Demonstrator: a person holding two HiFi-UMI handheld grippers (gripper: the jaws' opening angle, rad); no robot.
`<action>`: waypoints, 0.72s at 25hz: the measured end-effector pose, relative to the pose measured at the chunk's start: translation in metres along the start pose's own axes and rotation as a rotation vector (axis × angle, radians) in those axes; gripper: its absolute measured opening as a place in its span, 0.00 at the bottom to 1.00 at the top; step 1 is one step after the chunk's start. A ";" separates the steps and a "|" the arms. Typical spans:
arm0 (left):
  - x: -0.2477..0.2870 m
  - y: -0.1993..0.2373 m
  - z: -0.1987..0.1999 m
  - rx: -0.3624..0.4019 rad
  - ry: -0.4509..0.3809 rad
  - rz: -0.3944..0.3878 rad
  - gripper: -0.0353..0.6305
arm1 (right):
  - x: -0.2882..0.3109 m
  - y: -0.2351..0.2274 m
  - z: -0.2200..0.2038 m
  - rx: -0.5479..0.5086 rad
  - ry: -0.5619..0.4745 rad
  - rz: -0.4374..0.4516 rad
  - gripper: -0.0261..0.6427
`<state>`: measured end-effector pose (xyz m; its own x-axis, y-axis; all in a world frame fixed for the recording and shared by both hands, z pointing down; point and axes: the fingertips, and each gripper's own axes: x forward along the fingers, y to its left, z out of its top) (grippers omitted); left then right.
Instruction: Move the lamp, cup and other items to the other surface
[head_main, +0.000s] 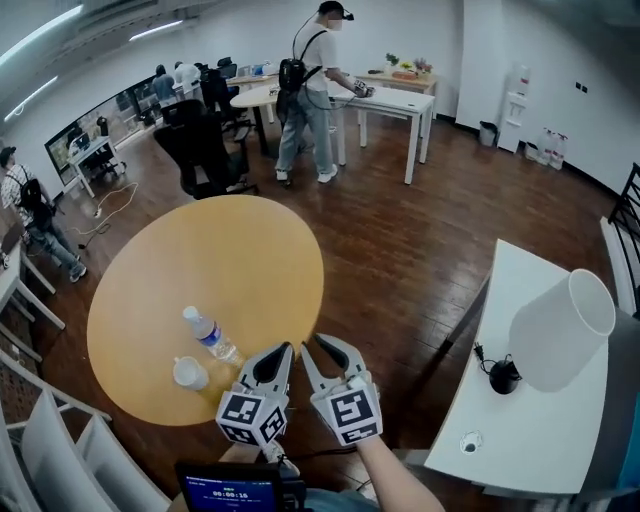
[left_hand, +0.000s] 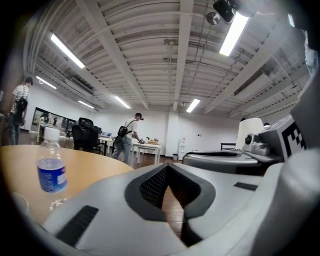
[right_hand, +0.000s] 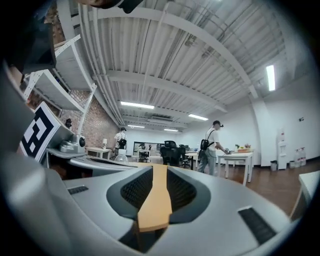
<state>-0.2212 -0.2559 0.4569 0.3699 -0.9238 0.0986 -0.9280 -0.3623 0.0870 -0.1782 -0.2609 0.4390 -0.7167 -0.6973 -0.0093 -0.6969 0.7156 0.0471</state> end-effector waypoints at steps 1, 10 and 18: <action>0.008 -0.016 0.001 0.003 -0.001 -0.034 0.07 | -0.013 -0.011 0.001 -0.003 -0.002 -0.030 0.13; 0.050 -0.138 0.005 0.010 -0.003 -0.283 0.07 | -0.113 -0.079 0.004 -0.001 -0.002 -0.263 0.10; 0.060 -0.182 0.001 0.015 0.024 -0.368 0.07 | -0.154 -0.098 0.003 -0.016 -0.013 -0.343 0.10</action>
<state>-0.0302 -0.2451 0.4464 0.6798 -0.7283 0.0864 -0.7332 -0.6717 0.1064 0.0004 -0.2239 0.4329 -0.4414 -0.8964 -0.0403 -0.8968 0.4391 0.0543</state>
